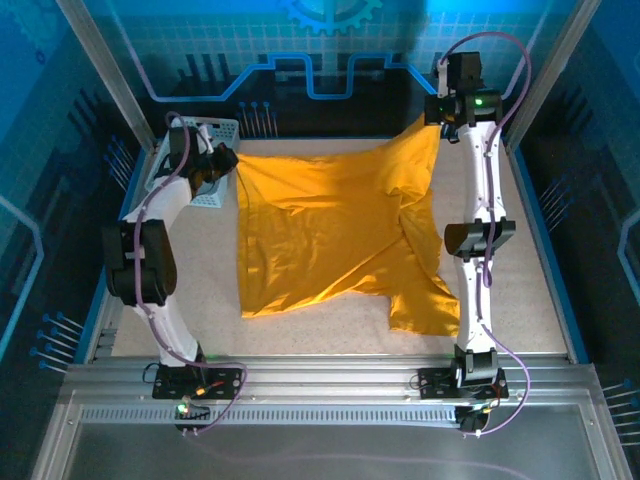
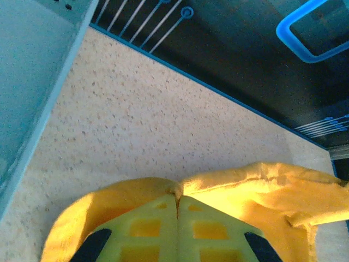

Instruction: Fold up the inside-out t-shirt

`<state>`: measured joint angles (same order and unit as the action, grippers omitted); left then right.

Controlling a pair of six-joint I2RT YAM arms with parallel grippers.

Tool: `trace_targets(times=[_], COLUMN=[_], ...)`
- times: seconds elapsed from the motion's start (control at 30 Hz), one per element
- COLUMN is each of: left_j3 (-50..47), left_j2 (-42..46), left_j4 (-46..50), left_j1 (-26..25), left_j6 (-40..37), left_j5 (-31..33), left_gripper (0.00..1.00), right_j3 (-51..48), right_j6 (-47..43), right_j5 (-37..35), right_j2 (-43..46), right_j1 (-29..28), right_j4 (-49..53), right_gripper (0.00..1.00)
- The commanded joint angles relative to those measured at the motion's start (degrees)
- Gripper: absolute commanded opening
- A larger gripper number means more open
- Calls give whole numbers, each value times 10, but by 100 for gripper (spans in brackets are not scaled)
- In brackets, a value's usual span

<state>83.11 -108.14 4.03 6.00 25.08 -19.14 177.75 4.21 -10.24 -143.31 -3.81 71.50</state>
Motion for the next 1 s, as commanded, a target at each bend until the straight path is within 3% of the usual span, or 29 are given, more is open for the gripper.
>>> trace_targets(times=[0.0,0.3,0.6,0.97], left_j3=[66,95,109,37], left_j2=[-27,-15,-33,2], left_j4=[34,41,52,37], left_j1=[-3,-1,-1,-2], left_j6=[-46,-66,-70,-39], left_j5=[48,108,111,70], left_gripper=[0,0,0,0], right_j3=[41,41,40,41], right_j6=[-5,7,16,24], right_j5=[13,33,61,62], right_j2=[-21,0,20,-54], right_j1=[1,4,9,-8], right_j4=[-11,-104,-210,-97], right_gripper=[0,0,0,0])
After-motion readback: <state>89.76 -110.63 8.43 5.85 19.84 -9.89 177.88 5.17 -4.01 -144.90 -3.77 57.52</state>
